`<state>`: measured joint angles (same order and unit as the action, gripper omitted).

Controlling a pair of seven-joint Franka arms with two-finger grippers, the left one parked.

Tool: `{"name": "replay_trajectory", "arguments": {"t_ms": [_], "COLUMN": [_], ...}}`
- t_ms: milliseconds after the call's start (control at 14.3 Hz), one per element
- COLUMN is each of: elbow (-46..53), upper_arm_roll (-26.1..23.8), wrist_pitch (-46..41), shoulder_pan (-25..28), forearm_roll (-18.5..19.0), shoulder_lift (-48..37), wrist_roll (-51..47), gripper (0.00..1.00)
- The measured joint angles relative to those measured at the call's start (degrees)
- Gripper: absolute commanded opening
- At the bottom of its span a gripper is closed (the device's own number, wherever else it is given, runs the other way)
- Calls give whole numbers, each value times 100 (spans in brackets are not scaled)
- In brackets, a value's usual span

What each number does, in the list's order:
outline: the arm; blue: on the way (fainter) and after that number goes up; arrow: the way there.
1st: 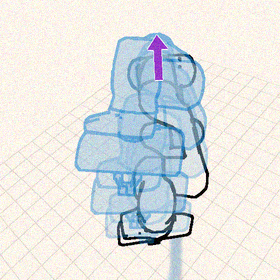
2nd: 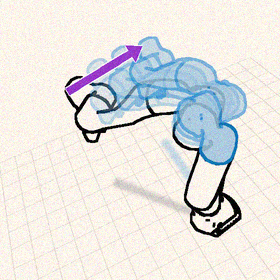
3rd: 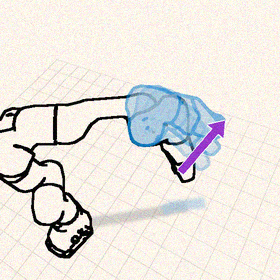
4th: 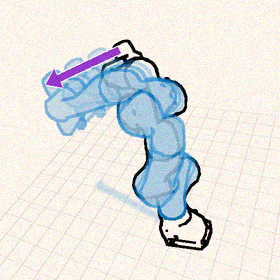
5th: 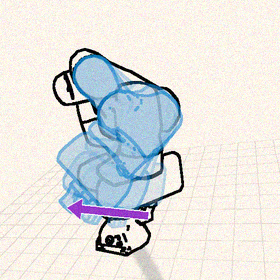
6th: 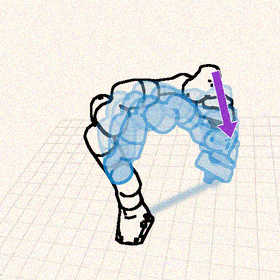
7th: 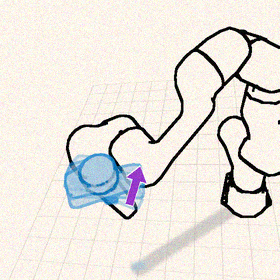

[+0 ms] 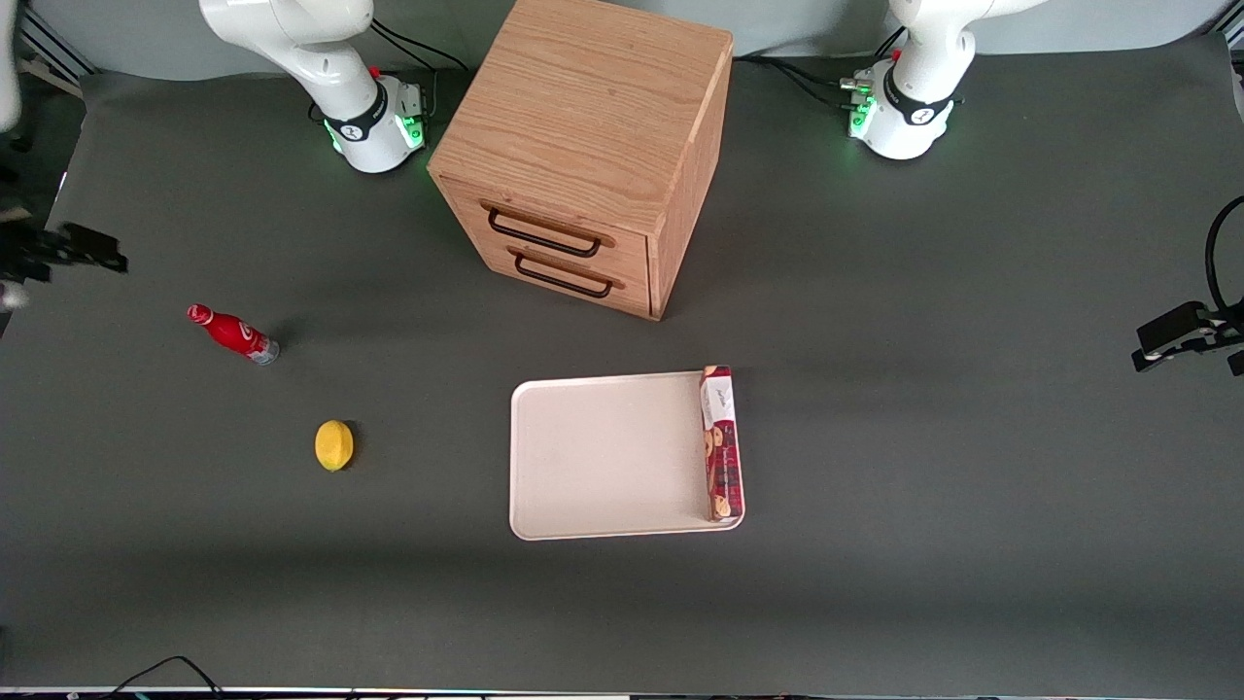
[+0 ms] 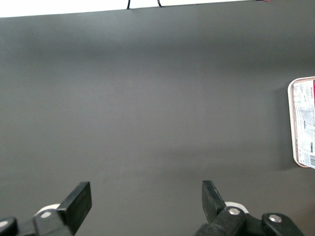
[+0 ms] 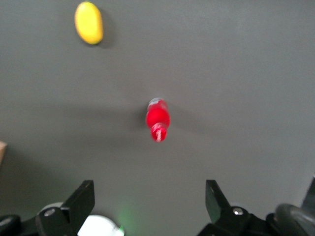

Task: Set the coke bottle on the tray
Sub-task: 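Move the right gripper down over the red Coca-Cola bottle, then close the right gripper on the bottle and lift it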

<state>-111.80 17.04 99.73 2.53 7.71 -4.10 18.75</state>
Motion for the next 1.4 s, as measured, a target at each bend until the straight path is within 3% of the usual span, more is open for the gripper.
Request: {"name": "replay_trajectory", "arguments": {"t_ms": [209, 419, 698, 1047, 1395], "elbow": [-1499, -2132, -2523, -2541, -2540], "upper_arm_roll": [234, 320, 360, 364, 377], "wrist_pitch": [1760, 2738, 3336, 3373, 3374], "shoulder_pan": [-1, 0, 0, 0, 7], "forearm_roll": [174, 193, 196, 196, 195], "shoulder_lift": [-29, 40, 161, 211, 210], "wrist_roll": [17, 17, 18, 18, 18], "gripper": [100, 99, 75, 24, 9]}}
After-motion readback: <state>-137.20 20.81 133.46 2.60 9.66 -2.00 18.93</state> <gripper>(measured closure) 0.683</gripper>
